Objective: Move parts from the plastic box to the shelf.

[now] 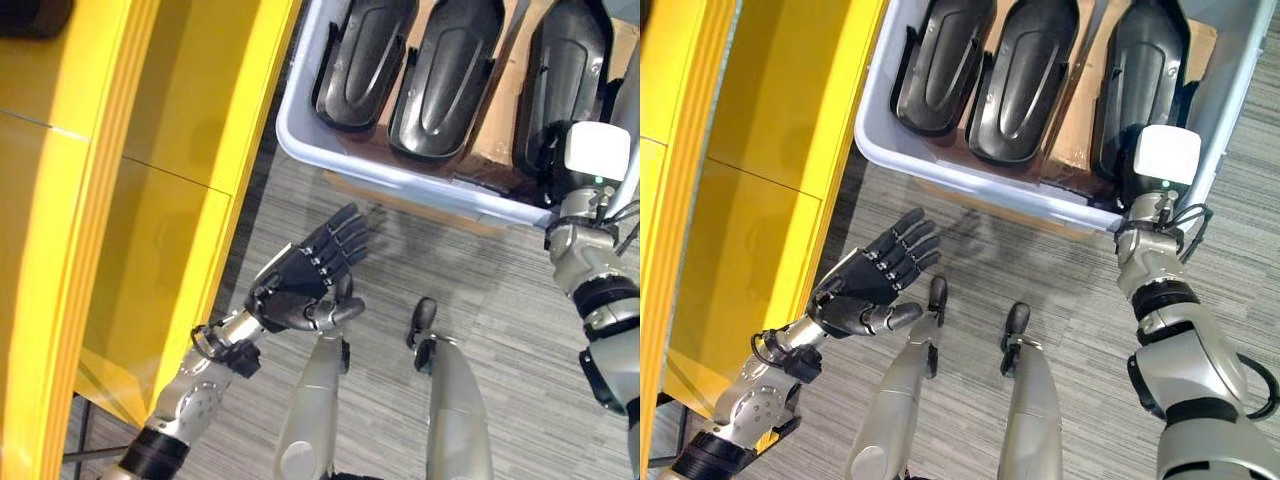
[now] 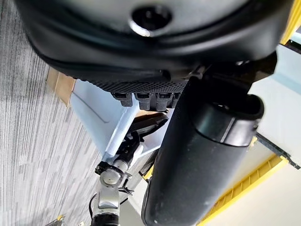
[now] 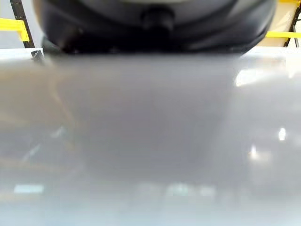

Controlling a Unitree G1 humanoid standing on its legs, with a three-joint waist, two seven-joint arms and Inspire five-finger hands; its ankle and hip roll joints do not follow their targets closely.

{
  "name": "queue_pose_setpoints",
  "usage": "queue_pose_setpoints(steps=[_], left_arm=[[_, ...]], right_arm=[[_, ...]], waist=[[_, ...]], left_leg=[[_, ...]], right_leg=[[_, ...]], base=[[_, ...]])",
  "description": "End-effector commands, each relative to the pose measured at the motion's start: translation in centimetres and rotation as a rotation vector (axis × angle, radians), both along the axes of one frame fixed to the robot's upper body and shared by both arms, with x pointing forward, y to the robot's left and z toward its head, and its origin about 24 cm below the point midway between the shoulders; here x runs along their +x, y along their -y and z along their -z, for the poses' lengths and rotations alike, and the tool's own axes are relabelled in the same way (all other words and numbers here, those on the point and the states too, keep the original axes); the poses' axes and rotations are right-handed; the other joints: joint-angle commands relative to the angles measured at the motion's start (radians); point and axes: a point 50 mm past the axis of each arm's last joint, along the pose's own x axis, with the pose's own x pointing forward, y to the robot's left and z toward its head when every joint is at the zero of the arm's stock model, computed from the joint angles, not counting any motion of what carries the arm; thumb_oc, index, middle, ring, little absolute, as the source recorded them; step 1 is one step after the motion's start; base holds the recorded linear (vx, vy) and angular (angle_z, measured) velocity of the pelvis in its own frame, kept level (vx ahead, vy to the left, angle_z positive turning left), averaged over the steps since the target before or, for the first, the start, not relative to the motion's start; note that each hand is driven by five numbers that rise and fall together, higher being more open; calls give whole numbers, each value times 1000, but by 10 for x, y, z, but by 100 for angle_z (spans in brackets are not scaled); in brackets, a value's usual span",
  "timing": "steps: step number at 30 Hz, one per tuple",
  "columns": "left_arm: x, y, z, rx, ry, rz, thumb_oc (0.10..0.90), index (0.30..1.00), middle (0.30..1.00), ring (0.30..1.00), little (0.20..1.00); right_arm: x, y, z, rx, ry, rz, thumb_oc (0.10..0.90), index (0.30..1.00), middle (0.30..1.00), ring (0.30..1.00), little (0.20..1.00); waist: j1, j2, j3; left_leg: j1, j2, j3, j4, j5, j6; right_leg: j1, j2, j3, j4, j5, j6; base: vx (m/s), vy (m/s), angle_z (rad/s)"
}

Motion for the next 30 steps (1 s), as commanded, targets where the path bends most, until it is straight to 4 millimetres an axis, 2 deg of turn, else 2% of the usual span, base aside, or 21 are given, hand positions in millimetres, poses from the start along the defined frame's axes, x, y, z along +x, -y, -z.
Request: queue_pose_setpoints(steps=[1, 2, 4, 5, 6, 7, 13, 18, 20, 21, 22, 30], left_arm=[[-8, 4, -36, -63, 215, 68, 900, 1000, 1000, 1000, 1000], [-9, 3, -37, -63, 218, 70, 900, 1000, 1000, 1000, 1000], [-9, 2, -37, -63, 221, 70, 900, 1000, 1000, 1000, 1000], [-10, -1, -38, -67, 224, 59, 900, 1000, 1000, 1000, 1000], [-10, -1, -38, -67, 224, 59, 900, 1000, 1000, 1000, 1000], [-10, -2, -38, -84, 224, 36, 900, 1000, 1000, 1000, 1000], [-6, -4, -38, -86, 209, 20, 900, 1000, 1000, 1000, 1000], [-6, -4, -38, -87, 208, 18, 900, 1000, 1000, 1000, 1000], [-6, -5, -36, -95, 203, 6, 900, 1000, 1000, 1000, 1000], [-10, -6, -27, -105, 184, -12, 900, 1000, 1000, 1000, 1000], [-12, -7, -25, -106, 181, -17, 900, 1000, 1000, 1000, 1000], [-15, -9, -19, -122, 149, -35, 900, 1000, 1000, 1000, 1000]], right_arm=[[-14, -4, 57, 11, -126, -128, 400, 300, 300, 300, 300], [-13, -10, 49, 13, -56, -175, 400, 300, 300, 300, 300], [-13, -11, 47, 14, -35, -183, 400, 300, 300, 300, 300], [-13, -17, 38, 15, 33, -224, 400, 300, 300, 300, 300], [-13, -17, 38, 15, 33, -224, 400, 300, 300, 300, 300], [-19, -27, 27, -13, 136, -288, 400, 300, 300, 300, 300], [-22, -35, -14, -99, 290, -371, 400, 300, 300, 300, 300], [-22, -35, -16, -97, 296, -379, 400, 300, 300, 300, 300], [-24, -42, -24, -107, 321, -426, 400, 300, 300, 300, 300], [-37, -69, -32, -163, 379, -573, 400, 300, 300, 300, 300], [-41, -74, -30, -177, 388, -606, 400, 300, 300, 300, 300], [-50, -94, -26, -173, 371, -681, 400, 300, 300, 300, 300]], waist=[[-1, 9, 9], [-5, 5, 9], [-7, 4, 9], [-21, -10, 9], [-21, -10, 9], [-49, -34, 9], [-73, -54, 9], [-74, -54, 9], [-79, -59, 9], [-91, -78, -39], [-95, -81, -54], [-106, -91, -119]], left_leg=[[74, -11, 32, 108, -131, 63], [91, -9, 35, 101, -131, 62], [95, -8, 36, 100, -131, 62], [126, -2, 38, 90, -133, 56], [126, -2, 38, 90, -133, 56], [184, 9, 49, 78, -141, 56], [265, 21, 42, 82, -157, 52], [273, 21, 42, 80, -158, 51], [295, 21, 38, 78, -161, 49], [343, 30, 38, 64, -167, 43], [362, 35, 40, 57, -167, 40], [441, 39, 41, 22, -168, 32]], right_leg=[[92, 23, 72, -134, 25, 87], [107, 24, 76, -140, 25, 90], [111, 24, 77, -142, 26, 90], [141, 26, 84, -159, 30, 95], [141, 26, 84, -159, 30, 95], [197, 32, 102, -186, 32, 100], [284, 48, 125, -202, 26, 99], [293, 49, 127, -205, 25, 98], [315, 52, 134, -210, 22, 98], [370, 53, 145, -241, 20, 98], [389, 52, 148, -254, 21, 98], [482, 42, 168, -321, 31, 104]], base=[[0, 0, 0], [0, 0, 0], [-8, 12, -4], [-16, 25, -5], [-9, 82, -2], [8, 71, 4], [32, 23, -6], [7, 7, -2], [71, 54, -11], [153, 113, -9], [168, 129, -11], [63, 67, -5]])
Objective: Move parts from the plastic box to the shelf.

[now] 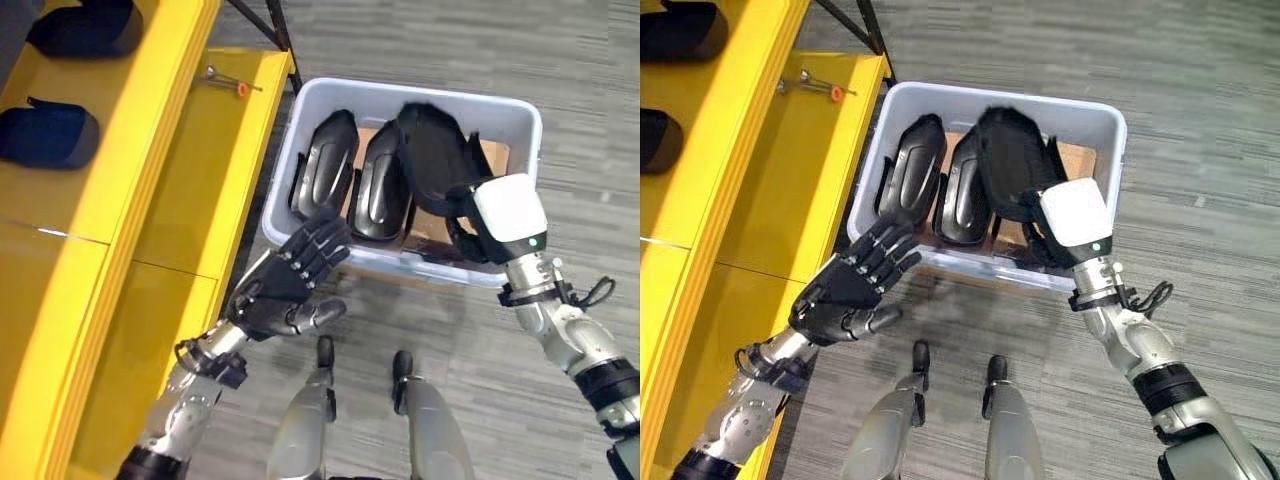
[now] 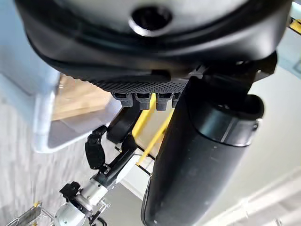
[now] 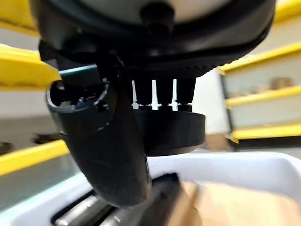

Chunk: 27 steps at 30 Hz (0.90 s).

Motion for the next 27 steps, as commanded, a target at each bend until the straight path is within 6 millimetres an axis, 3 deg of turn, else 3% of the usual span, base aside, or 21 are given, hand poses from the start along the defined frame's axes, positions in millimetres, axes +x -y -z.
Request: queue_pose_setpoints(steps=[1, 4, 9, 17, 18, 20, 22, 27], left_arm=[[-12, 5, -13, -80, 102, 38, 900, 1000, 1000, 1000, 1000], [-13, 5, -10, -91, 91, 36, 900, 1000, 1000, 1000, 1000], [-19, 2, -2, -97, 66, -9, 900, 1000, 1000, 1000, 1000], [-22, 1, 4, -82, 42, -33, 900, 1000, 1000, 1000, 1000], [-28, -3, 18, -78, -27, -89, 900, 1000, 1000, 1000, 1000], [-29, -4, 21, -69, -34, -107, 900, 1000, 1000, 1000, 1000], [-34, -11, 32, -39, -75, -169, 900, 1000, 1000, 1000, 1000], [-37, -15, 34, 17, -58, -150, 900, 1000, 1000, 1000, 1000]], right_arm=[[6, -6, -43, 34, 162, -35, 400, 300, 300, 300, 300], [4, -10, -41, 36, 149, -58, 400, 300, 300, 300, 300], [-11, -27, -32, 91, 101, -191, 400, 300, 300, 300, 300], [-22, -32, -31, 168, 91, -246, 400, 300, 300, 300, 300], [-37, -42, -25, 256, 71, -333, 400, 300, 300, 300, 300], [-40, -44, -24, 275, 64, -357, 400, 300, 300, 300, 300], [-57, -51, -16, 335, 57, -424, 400, 300, 300, 300, 300], [-68, -50, -11, 354, 70, -422, 400, 300, 300, 300, 300]], waist=[[3, -29, -139], [2, -31, -151], [1, -50, -218], [6, -61, -260], [19, -72, -316], [21, -75, -325], [29, -81, -353], [30, -89, -376]], left_leg=[[66, 38, -26, 81, -158, -10], [85, 39, -27, 68, -156, -12], [157, 37, -29, 26, -157, -13], [187, 33, -36, 13, -161, -11], [226, 14, -55, 2, -182, -4], [237, 8, -59, -6, -185, -1], [246, -14, -89, -9, -198, 18], [247, -45, -160, -10, -212, 42]], right_leg=[[80, 7, 83, -167, 30, 37], [101, 6, 86, -185, 34, 39], [186, -6, 89, -248, 47, 47], [229, -16, 84, -275, 56, 51], [285, -39, 86, -340, 88, 69], [298, -45, 89, -360, 101, 76], [314, -70, 103, -367, 119, 98], [327, -64, 169, -356, 111, 108]], base=[[95, 89, 2], [55, 70, -1], [79, 116, -3], [47, 71, 1], [112, 299, 5], [8, 190, 5], [-61, 173, 7], [-11, 50, 57]])
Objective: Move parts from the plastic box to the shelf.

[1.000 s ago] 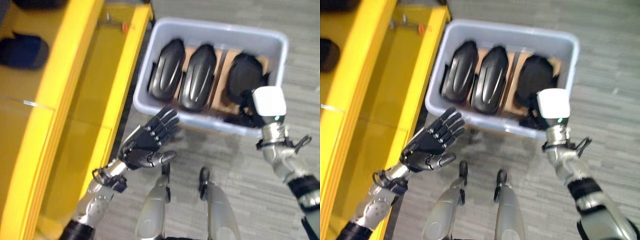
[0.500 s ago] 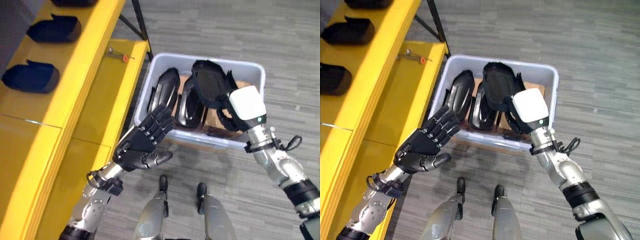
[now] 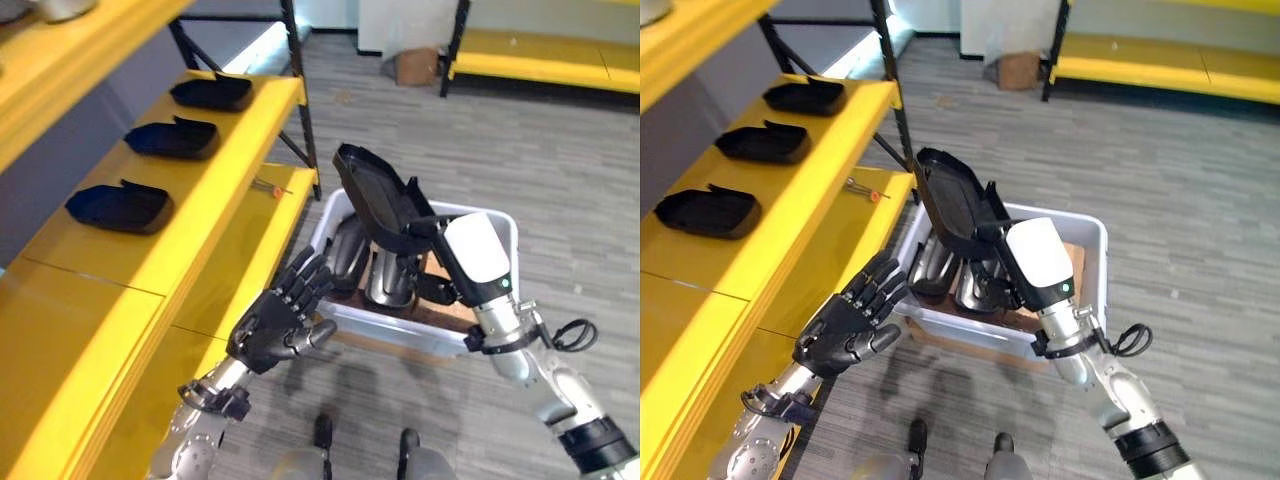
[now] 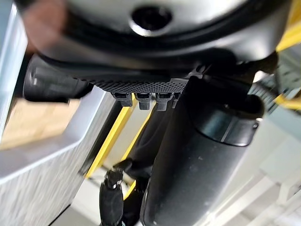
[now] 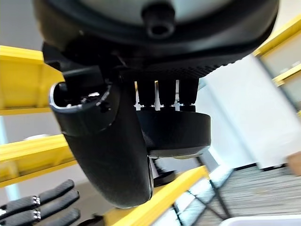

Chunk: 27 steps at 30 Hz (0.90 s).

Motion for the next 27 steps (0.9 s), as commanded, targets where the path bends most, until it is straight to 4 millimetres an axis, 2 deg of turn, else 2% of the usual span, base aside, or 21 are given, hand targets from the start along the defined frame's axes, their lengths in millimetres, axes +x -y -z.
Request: queue_pose_setpoints(steps=[1, 6, 7, 10, 14, 16, 18, 19, 20, 21, 22, 23, 24, 27], left_arm=[[2, -2, -33, 51, 212, 32, 900, 1000, 1000, 1000, 1000], [9, -5, -34, 50, 179, 3, 900, 1000, 1000, 1000, 1000], [13, -5, -37, 77, 170, -23, 900, 1000, 1000, 1000, 1000], [16, -6, -38, 91, 165, -64, 900, 1000, 1000, 1000, 1000], [19, -2, -43, 141, 201, -122, 900, 1000, 1000, 1000, 1000], [21, 0, -44, 161, 207, -132, 900, 1000, 1000, 1000, 1000], [23, 3, -46, 194, 229, -143, 900, 1000, 1000, 1000, 1000], [24, 6, -46, 204, 240, -131, 900, 1000, 1000, 1000, 1000], [25, 12, -45, 201, 239, -83, 900, 1000, 1000, 1000, 1000], [26, 13, -45, 196, 237, -78, 900, 1000, 1000, 1000, 1000], [28, 16, -46, 198, 246, -55, 900, 1000, 1000, 1000, 1000], [28, 16, -46, 198, 246, -54, 900, 1000, 1000, 1000, 1000], [30, 17, -50, 210, 269, -62, 900, 1000, 1000, 1000, 1000], [30, 15, -55, 212, 278, -101, 900, 1000, 1000, 1000, 1000]], right_arm=[[-3, -9, -53, 124, 292, -95, 400, 300, 300, 300, 300], [-4, -8, -54, 142, 297, -74, 400, 300, 300, 300, 300], [0, -8, -53, 156, 292, -58, 400, 300, 300, 300, 300], [1, -10, -56, 187, 298, -83, 400, 300, 300, 300, 300], [5, -19, -59, 199, 313, -111, 400, 300, 300, 300, 300], [7, -21, -60, 197, 309, -111, 400, 300, 300, 300, 300], [8, -17, -59, 185, 308, -80, 400, 300, 300, 300, 300], [9, -13, -59, 178, 310, -54, 400, 300, 300, 300, 300], [8, -4, -56, 171, 316, 8, 400, 300, 300, 300, 300], [7, -1, -55, 171, 319, 19, 400, 300, 300, 300, 300], [2, 8, -55, 170, 328, 52, 400, 300, 300, 300, 300], [2, 8, -55, 170, 329, 53, 400, 300, 300, 300, 300], [-6, 14, -55, 169, 351, 54, 400, 300, 300, 300, 300], [-12, 9, -58, 142, 364, 14, 400, 300, 300, 300, 300]], waist=[[16, -40, -118], [9, -47, -129], [17, -54, -129], [29, -59, -120], [50, -55, -99], [55, -53, -94], [42, -48, -95], [28, -46, -95], [3, -46, -93], [-9, -44, -96], [-36, -43, -95], [-36, -42, -96], [-61, -35, -92], [-59, -17, -81]], left_leg=[[58, 26, -48, 66, -151, 2], [58, 6, -122, 60, -147, 13], [57, -3, -163, 66, -150, 12], [49, -8, -182, 82, -144, 8], [31, 1, -207, 85, -122, 4], [25, 11, -195, 85, -113, -3], [17, 57, -111, 73, -86, -21], [14, 96, -37, 64, -66, -34], [14, 155, 98, 69, -52, -53], [9, 173, 141, 69, -43, -56], [19, 210, 251, 68, -36, -60], [17, 211, 251, 66, -32, -60], [23, 229, 339, 62, -25, -60], [29, 197, 354, 51, -35, -47]], right_leg=[[29, 3, 118, -102, 61, 40], [32, 50, 197, -77, 42, 30], [40, 70, 205, -58, 19, 19], [41, 82, 184, -44, 11, 7], [24, 98, 130, -6, -23, -26], [28, 93, 93, -3, -32, -34], [35, 76, 24, -3, -40, -41], [45, 64, -32, 1, -47, -43], [63, 38, -107, 24, -70, -43], [62, 31, -131, 27, -69, -43], [66, 8, -180, 43, -73, -39], [65, 9, -181, 41, -69, -40], [62, -11, -219, 54, -63, -33], [58, -40, -229, 77, -66, -17]], base=[[-8, 7, 103], [-7, -38, 84], [-16, -131, 108], [-27, -103, 79], [-53, -24, 28], [-14, 29, 32], [-15, 86, 79], [23, 176, 154], [27, 197, 161], [33, 258, 194], [-3, 165, 205], [7, 306, 277], [29, 338, 224], [77, 410, 137]])
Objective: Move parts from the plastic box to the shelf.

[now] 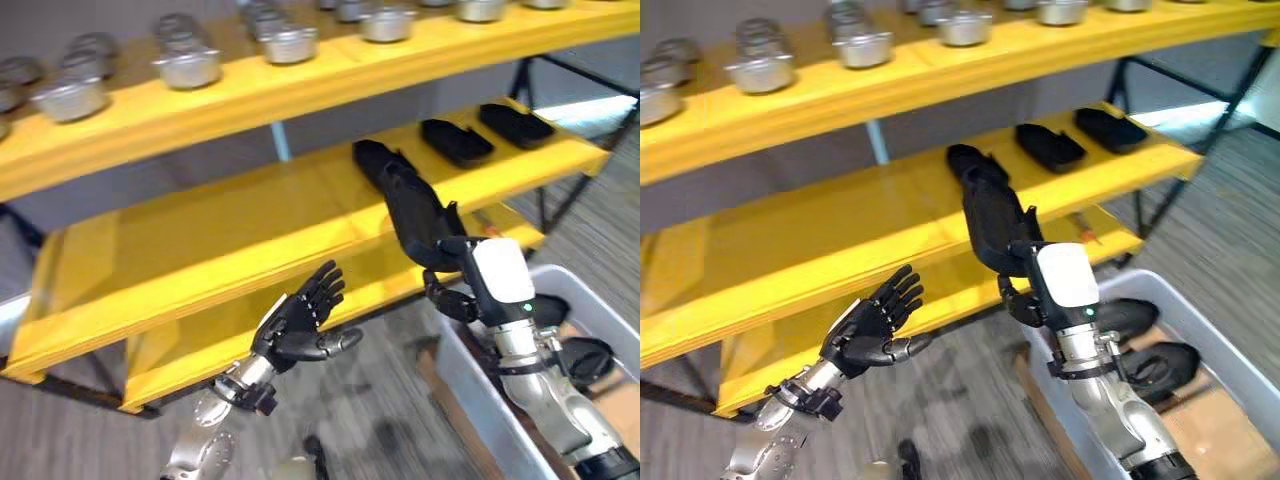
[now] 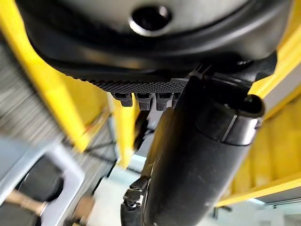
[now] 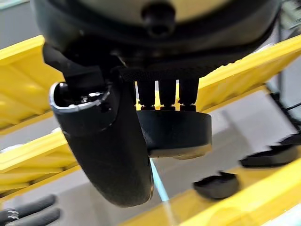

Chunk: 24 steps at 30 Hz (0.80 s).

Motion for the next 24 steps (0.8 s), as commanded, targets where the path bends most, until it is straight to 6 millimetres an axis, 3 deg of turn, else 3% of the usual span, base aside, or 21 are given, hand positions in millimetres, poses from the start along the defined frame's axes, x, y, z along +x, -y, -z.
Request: queue_pose_setpoints(steps=[1, 5, 7, 9, 11, 14, 16, 18, 19, 20, 21, 24], left_arm=[[10, -15, -51, 22, 269, -68, 900, 1000, 1000, 1000, 1000], [5, -23, -52, 66, 285, -108, 900, 1000, 1000, 1000, 1000], [-2, -34, -56, 123, 326, -157, 900, 1000, 1000, 1000, 1000], [-3, -39, -57, 150, 339, -180, 900, 1000, 1000, 1000, 1000], [-5, -45, -57, 162, 343, -184, 900, 1000, 1000, 1000, 1000], [-3, -42, -57, 179, 339, -151, 900, 1000, 1000, 1000, 1000], [1, -38, -57, 181, 337, -132, 900, 1000, 1000, 1000, 1000], [3, -35, -58, 161, 337, -117, 900, 1000, 1000, 1000, 1000], [4, -33, -58, 163, 343, -110, 900, 1000, 1000, 1000, 1000], [8, -28, -58, 155, 342, -101, 900, 1000, 1000, 1000, 1000], [8, -27, -58, 153, 342, -100, 900, 1000, 1000, 1000, 1000], [13, -13, -57, 101, 335, -38, 900, 1000, 1000, 1000, 1000]], right_arm=[[2, -28, -66, 55, 358, -191, 400, 300, 300, 300, 300], [1, -31, -66, 65, 362, -211, 400, 300, 300, 300, 300], [1, -36, -66, 79, 367, -233, 400, 300, 300, 300, 300], [3, -40, -66, 76, 368, -237, 400, 300, 300, 300, 300], [4, -44, -67, 69, 375, -220, 400, 300, 300, 300, 300], [8, -43, -66, 78, 378, -164, 400, 300, 300, 300, 300], [8, -39, -63, 82, 367, -148, 400, 300, 300, 300, 300], [8, -38, -61, 78, 360, -139, 400, 300, 300, 300, 300], [8, -35, -61, 80, 357, -133, 400, 300, 300, 300, 300], [8, -33, -63, 70, 357, -128, 400, 300, 300, 300, 300], [8, -33, -63, 70, 356, -128, 400, 300, 300, 300, 300], [11, -28, -64, 68, 352, -112, 400, 300, 300, 300, 300]], waist=[[16, -24, -21], [37, -22, -30], [73, -28, -33], [96, -29, -35], [131, -46, -35], [139, -58, -32], [125, -55, -30], [99, -47, -23], [71, -46, -19], [38, -48, -18], [34, -48, -18], [-4, -64, -22]], left_leg=[[114, 57, -135, -153, 27, -91], [132, 17, -125, -160, 6, -69], [153, -20, -100, -167, -19, -47], [149, -36, -99, -163, -33, -34], [140, -88, -114, -138, -81, 4], [139, -148, -131, -150, -101, 56], [163, -181, -159, -190, -104, 97], [176, -178, -176, -205, -91, 105], [194, -180, -196, -210, -97, 99], [209, -184, -223, -210, -110, 87], [211, -184, -226, -210, -111, 86], [249, -200, -258, -220, -133, 65]], right_leg=[[-112, 35, 94, -53, 87, 27], [-98, -3, 67, -71, 109, 56], [-87, -70, 14, -106, 167, 79], [-73, -88, -7, -118, 177, 83], [-72, -126, -1, -50, 210, 97], [-94, -150, 37, 105, 281, 116], [-173, -123, 102, 364, 313, 127], [-247, -25, 133, 408, 301, 99], [-300, 49, 158, 365, 257, 85], [-349, 110, 190, 243, 247, 81], [-351, 115, 193, 229, 248, 81], [-359, 167, 220, 1, 266, 89]], base=[[61, 377, 54], [83, 332, 18], [76, 449, 37], [73, 319, 15], [163, 437, 31], [115, 376, 71], [82, 346, 85], [26, 156, 78], [64, -35, 104], [59, -46, 95], [70, -65, 114], [110, -55, 53]])
